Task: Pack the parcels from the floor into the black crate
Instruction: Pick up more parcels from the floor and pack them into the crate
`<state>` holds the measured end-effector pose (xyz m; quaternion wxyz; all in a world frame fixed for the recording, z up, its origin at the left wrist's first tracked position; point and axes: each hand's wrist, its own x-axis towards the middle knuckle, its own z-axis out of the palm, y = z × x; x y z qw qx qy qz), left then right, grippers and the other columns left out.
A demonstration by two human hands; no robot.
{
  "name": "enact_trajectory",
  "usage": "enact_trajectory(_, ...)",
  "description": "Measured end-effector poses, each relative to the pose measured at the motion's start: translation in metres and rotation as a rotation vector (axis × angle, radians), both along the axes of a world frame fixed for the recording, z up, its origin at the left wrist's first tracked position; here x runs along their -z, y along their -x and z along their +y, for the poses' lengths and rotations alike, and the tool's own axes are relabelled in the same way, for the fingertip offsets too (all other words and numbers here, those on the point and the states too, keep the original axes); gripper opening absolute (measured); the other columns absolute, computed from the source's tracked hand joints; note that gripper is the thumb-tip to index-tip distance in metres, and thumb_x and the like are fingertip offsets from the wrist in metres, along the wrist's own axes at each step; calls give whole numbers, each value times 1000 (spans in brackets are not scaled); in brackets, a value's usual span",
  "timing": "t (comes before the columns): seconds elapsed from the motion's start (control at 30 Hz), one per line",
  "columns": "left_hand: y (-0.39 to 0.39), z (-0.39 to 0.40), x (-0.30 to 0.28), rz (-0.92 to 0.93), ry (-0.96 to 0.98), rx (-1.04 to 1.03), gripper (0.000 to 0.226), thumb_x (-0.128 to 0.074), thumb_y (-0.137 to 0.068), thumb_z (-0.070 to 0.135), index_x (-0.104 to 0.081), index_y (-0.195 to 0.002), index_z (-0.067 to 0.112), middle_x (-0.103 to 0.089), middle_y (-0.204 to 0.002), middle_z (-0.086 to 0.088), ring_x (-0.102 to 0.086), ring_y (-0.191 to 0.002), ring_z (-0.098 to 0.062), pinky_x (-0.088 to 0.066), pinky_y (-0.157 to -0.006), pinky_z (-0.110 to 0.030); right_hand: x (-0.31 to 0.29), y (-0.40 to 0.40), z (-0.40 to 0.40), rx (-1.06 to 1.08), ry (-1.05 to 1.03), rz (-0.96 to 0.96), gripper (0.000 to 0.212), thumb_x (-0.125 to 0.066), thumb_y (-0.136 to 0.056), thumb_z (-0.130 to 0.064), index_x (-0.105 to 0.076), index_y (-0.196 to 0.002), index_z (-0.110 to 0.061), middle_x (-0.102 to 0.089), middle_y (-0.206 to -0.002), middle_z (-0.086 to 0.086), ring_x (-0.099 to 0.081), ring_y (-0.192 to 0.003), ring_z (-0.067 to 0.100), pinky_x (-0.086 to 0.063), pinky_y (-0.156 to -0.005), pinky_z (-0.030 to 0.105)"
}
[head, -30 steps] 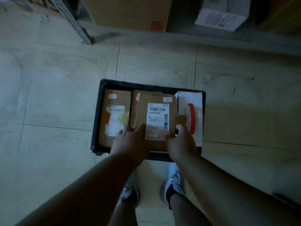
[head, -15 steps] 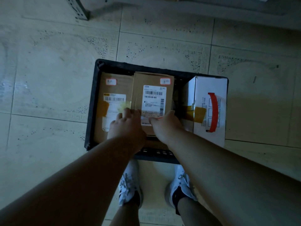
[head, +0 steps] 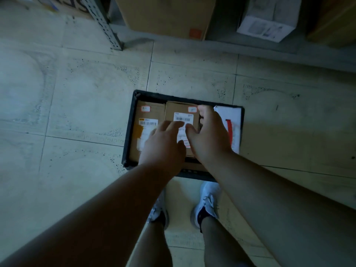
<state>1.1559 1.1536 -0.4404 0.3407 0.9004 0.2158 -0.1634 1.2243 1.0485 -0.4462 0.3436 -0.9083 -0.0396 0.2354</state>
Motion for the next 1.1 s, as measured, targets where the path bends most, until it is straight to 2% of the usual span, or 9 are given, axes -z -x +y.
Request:
enact_trajectory(0.1,7,-12,-80,-117,76,-28,51,-56,-93,19,-44,-142,29,-46,-144,5,-57,-118,-20,-54,-93,-45,-83,1,-17,26,-40,-143,43,-63,-94,-31,-50,-133,-16,-57,-130,0,-56,-111,11,-34,-77,9)
enact_trajectory(0.17,10,-20,-152,-238,80,-50,47,-53,-93,17,-48,-138,29,-50,-140,6,-59,-114,-15,-55,-90,-39,-157,2,-31,36,-78,-227,41,-63,-94,-30,-52,-130,-15,-57,-127,0,-52,-105,6,-32,-72,0)
enact_trajectory(0.3,12,-31,-287,-454,96,-49,39,-50,-94,20,-52,-131,34,-52,-126,17,-56,-101,2,-49,-78,-9,-295,7,-60,8,-168,-388,45,-64,-93,-30,-49,-132,-13,-56,-126,0,-50,-111,6,-34,-84,7)
enact_trajectory(0.5,17,-40,-403,-657,128,90,39,-53,-92,26,-51,-127,41,-51,-114,24,-55,-101,8,-46,-75,-4,-432,33,-100,-10,-197,-654,49,-63,-90,-31,-49,-134,-15,-56,-126,-1,-49,-110,0,-31,-90,0)
enact_trajectory(0.57,18,-40,-427,-705,151,148,40,-55,-91,28,-50,-127,44,-50,-108,27,-54,-100,8,-44,-74,-3,-459,49,-110,40,-191,-696,48,-65,-89,-29,-48,-134,-20,-56,-125,-3,-50,-111,-3,-31,-91,1)
enact_trajectory(0.7,12,-46,-462,-730,213,408,46,-54,-89,34,-43,-133,45,-45,-110,30,-51,-106,9,-43,-78,-3,-479,87,-119,255,-211,-724,49,-63,-85,-39,-45,-131,-34,-53,-121,-16,-44,-115,-16,-30,-90,-3)
enact_trajectory(0.9,8,-103,-490,-764,352,677,44,-49,-88,40,-41,-131,46,-48,-113,25,-55,-105,1,-47,-80,-16,-486,134,-151,537,-193,-731,52,-66,-84,-38,-47,-131,-28,-51,-124,-17,-53,-117,1,-37,-93,6)
enact_trajectory(0.97,7,-133,-493,-738,384,766,44,-46,-87,44,-39,-130,50,-48,-112,27,-53,-106,6,-47,-79,-10,-493,142,-175,625,-151,-761,52,-64,-83,-40,-47,-131,-29,-51,-123,-17,-53,-116,1,-37,-92,5)
enact_trajectory(1.1,0,-203,-490,-691,449,886,46,-47,-85,46,-44,-131,43,-47,-118,33,-51,-107,9,-39,-83,-2,-497,155,-237,801,-127,-775,49,-65,-84,-40,-48,-129,-27,-53,-122,-14,-54,-114,2,-38,-89,5)
